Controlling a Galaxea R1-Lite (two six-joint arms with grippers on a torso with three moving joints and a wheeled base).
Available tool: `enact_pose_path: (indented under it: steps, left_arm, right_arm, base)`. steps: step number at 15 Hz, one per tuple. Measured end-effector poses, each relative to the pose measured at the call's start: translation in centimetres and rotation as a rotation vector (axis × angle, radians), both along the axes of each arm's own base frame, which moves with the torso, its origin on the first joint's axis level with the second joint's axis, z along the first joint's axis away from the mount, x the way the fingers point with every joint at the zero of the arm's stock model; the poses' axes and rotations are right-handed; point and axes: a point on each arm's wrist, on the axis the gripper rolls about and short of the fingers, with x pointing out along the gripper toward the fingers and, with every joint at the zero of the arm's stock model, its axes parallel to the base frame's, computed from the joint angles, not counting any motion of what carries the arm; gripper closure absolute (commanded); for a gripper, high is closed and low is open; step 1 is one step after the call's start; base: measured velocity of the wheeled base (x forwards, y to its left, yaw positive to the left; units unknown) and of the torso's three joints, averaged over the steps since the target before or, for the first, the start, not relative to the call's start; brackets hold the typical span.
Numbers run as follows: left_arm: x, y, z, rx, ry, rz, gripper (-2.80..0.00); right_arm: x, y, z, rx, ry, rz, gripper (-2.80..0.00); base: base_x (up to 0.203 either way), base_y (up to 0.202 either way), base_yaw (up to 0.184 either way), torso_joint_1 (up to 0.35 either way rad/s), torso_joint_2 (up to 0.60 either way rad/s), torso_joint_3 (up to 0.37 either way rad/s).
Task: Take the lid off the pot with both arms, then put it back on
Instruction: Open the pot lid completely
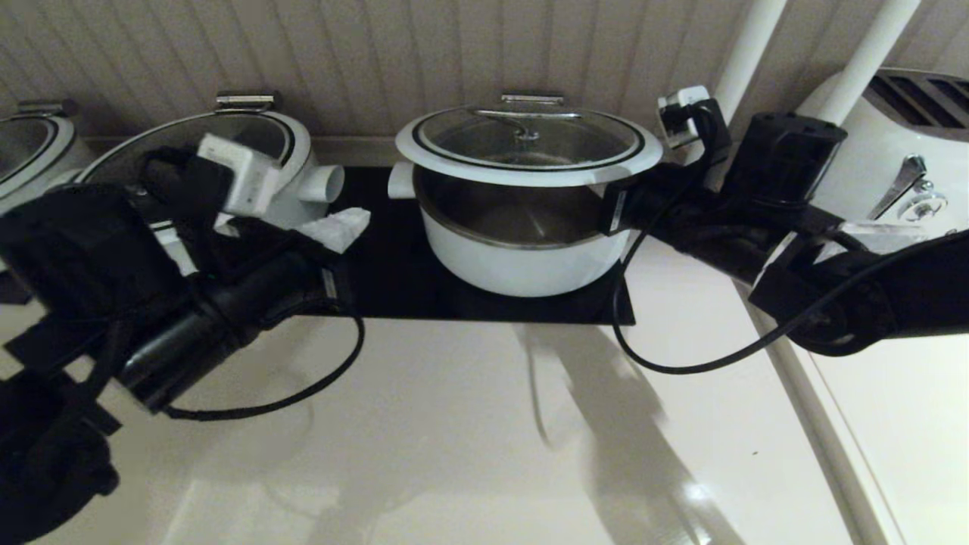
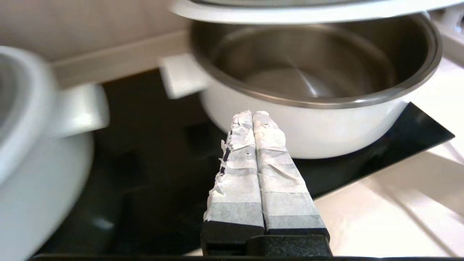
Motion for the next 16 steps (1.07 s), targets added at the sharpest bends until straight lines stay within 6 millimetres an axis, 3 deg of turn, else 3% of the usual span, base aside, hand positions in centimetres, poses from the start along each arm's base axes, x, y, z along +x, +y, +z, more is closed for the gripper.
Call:
enact_pose_path:
  steps: [4,8,11,16]
  left_arm:
    - [-4.7,3.9,-0.9,0.008,0.021,0.082,0.00]
    - [-10.4,7.2,-4.3,0.033,0.099,0.179,0.00]
    - [-13.7,8.4,-6.8,0.036,0.123,0.262,0.00]
    - [-18.1,9.5,-8.7,0.057,0.138,0.293,0.00]
  right_arm:
    - [0.0,0.0,0.0,0.001,0.000,0.000,0.00]
    - [-0.1,0.0,0.2,0.003,-0.005,0.000,0.00]
    - [-0.2,-0.1,0.5,0.006,-0.012,-0.001,0.00]
    - [-0.2,-0.2,0.9,0.013,-0.025,-0.001,0.00]
  base:
    - [0.000,0.000,0.000,0.000,0.00,0.000]
    - [0.000,0.000,0.000,0.000,0.00,0.000]
    - [0.000,0.000,0.000,0.000,0.00,0.000]
    - [0.000,0.000,0.000,0.000,0.00,0.000]
